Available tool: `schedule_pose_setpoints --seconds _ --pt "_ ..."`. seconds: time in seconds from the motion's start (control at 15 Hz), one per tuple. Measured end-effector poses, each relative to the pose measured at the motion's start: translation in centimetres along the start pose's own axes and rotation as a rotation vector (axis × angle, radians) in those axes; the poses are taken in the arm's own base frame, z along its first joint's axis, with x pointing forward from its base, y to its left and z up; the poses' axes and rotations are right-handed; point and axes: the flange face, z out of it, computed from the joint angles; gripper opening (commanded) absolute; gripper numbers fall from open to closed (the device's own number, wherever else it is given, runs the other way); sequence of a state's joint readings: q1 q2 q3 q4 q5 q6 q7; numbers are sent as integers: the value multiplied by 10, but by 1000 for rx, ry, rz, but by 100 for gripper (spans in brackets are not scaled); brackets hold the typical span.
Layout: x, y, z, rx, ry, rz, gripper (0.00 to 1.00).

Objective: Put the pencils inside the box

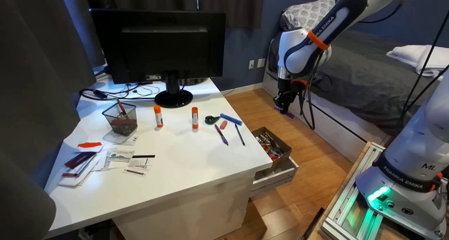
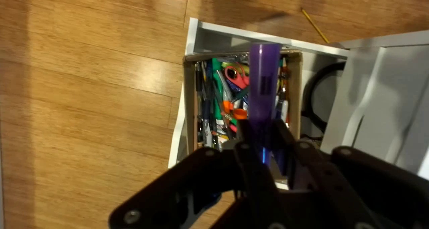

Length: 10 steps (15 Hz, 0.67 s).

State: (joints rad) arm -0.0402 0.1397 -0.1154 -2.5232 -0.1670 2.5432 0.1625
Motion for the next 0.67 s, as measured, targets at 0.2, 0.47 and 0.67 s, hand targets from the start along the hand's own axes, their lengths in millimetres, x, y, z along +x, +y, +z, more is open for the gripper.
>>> schedule_pose_setpoints --seconds 0.2,0.47,0.67 --pt "-4 17 35 -25 -10 0 5" --pt "-4 34 85 -42 7 2 20" --pt "-3 36 98 -47 2 2 20"
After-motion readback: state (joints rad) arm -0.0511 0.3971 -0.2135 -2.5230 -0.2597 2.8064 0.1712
